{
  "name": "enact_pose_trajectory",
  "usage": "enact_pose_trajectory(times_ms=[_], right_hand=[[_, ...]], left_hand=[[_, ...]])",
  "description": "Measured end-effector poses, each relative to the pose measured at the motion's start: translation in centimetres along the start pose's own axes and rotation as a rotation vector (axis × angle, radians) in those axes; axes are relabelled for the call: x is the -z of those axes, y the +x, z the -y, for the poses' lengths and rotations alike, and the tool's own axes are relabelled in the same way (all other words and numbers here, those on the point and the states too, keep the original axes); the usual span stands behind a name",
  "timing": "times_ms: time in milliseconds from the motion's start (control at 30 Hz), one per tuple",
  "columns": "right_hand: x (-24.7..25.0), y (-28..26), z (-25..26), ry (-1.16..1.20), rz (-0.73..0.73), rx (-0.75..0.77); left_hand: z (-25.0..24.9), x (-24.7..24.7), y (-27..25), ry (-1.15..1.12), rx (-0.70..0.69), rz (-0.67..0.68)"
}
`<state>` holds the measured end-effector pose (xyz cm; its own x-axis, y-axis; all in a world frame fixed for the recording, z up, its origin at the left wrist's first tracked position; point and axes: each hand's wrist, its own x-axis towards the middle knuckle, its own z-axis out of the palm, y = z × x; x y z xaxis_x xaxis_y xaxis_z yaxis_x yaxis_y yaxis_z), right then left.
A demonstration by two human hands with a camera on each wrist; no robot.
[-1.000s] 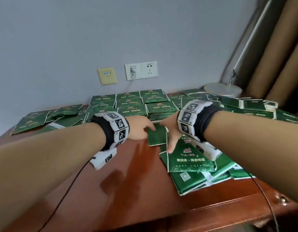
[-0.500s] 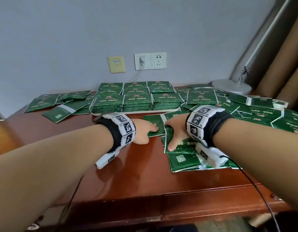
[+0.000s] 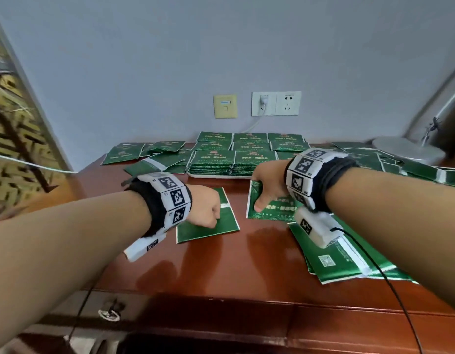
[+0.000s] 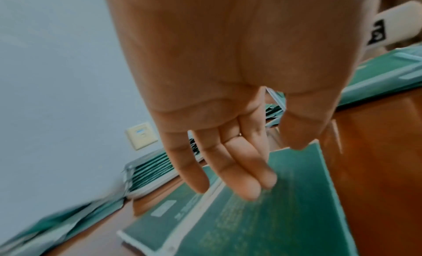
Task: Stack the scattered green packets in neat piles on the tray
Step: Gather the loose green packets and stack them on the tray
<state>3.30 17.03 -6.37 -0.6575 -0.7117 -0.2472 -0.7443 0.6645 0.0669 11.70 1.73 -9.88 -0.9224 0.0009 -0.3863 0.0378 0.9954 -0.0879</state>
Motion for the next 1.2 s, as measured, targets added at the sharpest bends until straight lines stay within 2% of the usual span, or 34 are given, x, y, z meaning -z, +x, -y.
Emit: enact_pose_trajectory(times_ms=[100, 233, 333, 400, 533, 633, 800, 900, 1033, 1200], right_hand=[[-0.2, 2.1, 2.0, -0.003, 0.004, 0.064], [-1.1, 4.3, 3.4, -0.051, 0.041, 0.035], [-2.1, 5.2, 3.5, -0.117, 0.131, -0.014], [-2.6, 5.3, 3.1, -0.102, 0.142, -0.030], [-2.9, 5.2, 2.2, -0.101, 0.154, -0.031], [-3.0, 5.3, 2.0, -0.120, 0.166, -0.035], [-2.9, 5.4, 2.1, -0.103, 0.198, -0.051], [-2.8, 5.4, 2.2, -0.110, 0.204, -0.053], [-2.8, 5.6, 2.4, -0.125, 0.220, -0.073], [-2.9, 6.2, 2.5, -0.153, 0.221, -0.086]], left_hand=[[2.1, -0.6, -0.6, -0.085, 0.036, -0.085], [4.6, -1.0, 0.0, -0.001, 0.176, -0.201], [6.0, -1.3, 1.3, 0.043, 0.257, -0.166], [6.7, -1.7, 2.5, 0.011, 0.285, -0.118], [7.4, -1.6, 3.7, -0.146, 0.276, -0.053], [7.6, -0.9, 3.8, -0.094, 0.282, -0.006], [7.7, -0.2, 3.0, 0.124, 0.308, -0.178], [8.6, -0.3, 1.7, 0.081, 0.284, -0.265], [8.3, -0.9, -0.4, 0.066, 0.223, -0.247], [6.3, -1.5, -2.5, 0.037, 0.056, -0.347]])
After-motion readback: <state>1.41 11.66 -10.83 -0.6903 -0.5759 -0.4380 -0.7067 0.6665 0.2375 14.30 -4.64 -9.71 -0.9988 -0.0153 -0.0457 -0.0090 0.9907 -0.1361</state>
